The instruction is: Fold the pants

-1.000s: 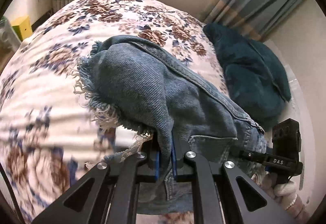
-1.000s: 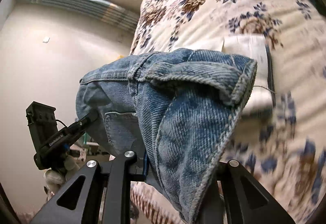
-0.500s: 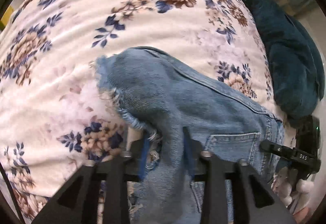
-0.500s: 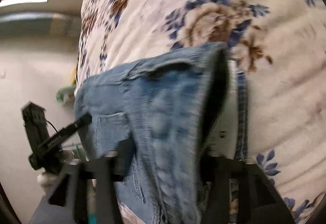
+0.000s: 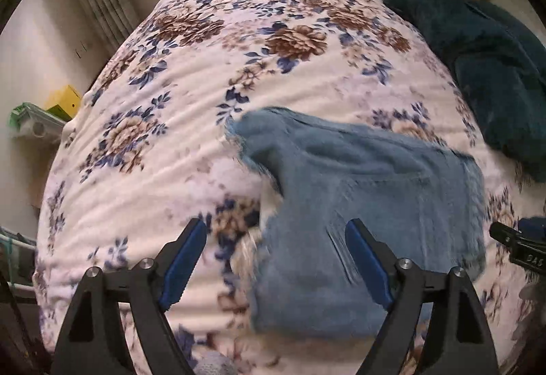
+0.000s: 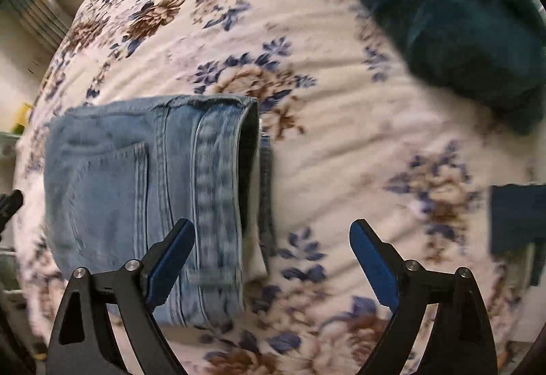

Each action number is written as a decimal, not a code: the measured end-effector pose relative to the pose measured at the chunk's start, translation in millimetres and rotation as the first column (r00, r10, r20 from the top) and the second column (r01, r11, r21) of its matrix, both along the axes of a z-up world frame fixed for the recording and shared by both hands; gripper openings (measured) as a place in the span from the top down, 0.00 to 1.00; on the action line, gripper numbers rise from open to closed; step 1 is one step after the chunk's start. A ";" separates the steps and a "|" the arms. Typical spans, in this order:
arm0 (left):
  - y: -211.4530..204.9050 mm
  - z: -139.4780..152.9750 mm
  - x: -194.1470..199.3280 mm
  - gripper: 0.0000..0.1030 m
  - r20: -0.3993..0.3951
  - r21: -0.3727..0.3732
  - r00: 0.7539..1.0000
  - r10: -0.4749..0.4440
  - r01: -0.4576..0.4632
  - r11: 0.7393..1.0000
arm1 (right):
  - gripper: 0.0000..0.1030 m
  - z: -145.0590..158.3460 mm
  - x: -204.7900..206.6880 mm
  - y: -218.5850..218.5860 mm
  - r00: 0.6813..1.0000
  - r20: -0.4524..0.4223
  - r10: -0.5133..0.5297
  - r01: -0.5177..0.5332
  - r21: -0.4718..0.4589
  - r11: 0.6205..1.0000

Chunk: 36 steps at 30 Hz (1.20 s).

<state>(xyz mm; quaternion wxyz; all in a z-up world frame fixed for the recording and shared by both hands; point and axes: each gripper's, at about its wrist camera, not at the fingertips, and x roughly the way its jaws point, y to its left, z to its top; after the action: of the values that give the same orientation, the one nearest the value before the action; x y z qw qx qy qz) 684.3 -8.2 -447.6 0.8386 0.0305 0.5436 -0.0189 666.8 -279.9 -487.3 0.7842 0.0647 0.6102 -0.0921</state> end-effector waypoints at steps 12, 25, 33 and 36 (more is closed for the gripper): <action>-16.0 70.9 -73.8 0.19 0.074 -0.029 0.997 0.025 -0.023 0.999 | 0.08 88.2 -94.8 36.9 0.994 0.107 0.021 -0.008 -0.124 0.992; 13.8 211.6 -223.5 0.19 0.219 -0.053 0.975 0.025 -0.014 0.998 | 0.08 263.7 -258.4 77.4 0.952 0.305 0.014 0.032 -0.145 0.989; 27.4 287.1 -320.5 0.19 0.283 -0.038 0.959 -0.027 0.040 0.999 | 0.08 363.5 -377.2 111.4 0.916 0.400 0.040 0.032 -0.171 0.985; 30.5 313.1 -350.7 0.19 0.293 -0.040 0.955 -0.034 0.048 0.998 | 0.08 402.5 -423.2 127.6 0.898 0.435 0.061 0.017 -0.175 0.984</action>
<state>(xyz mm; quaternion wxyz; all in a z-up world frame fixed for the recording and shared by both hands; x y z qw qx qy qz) 333.6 22.3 -134.5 0.9097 0.0245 0.4122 -0.0445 243.6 -152.3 -84.8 0.9051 0.0081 0.4081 -0.1193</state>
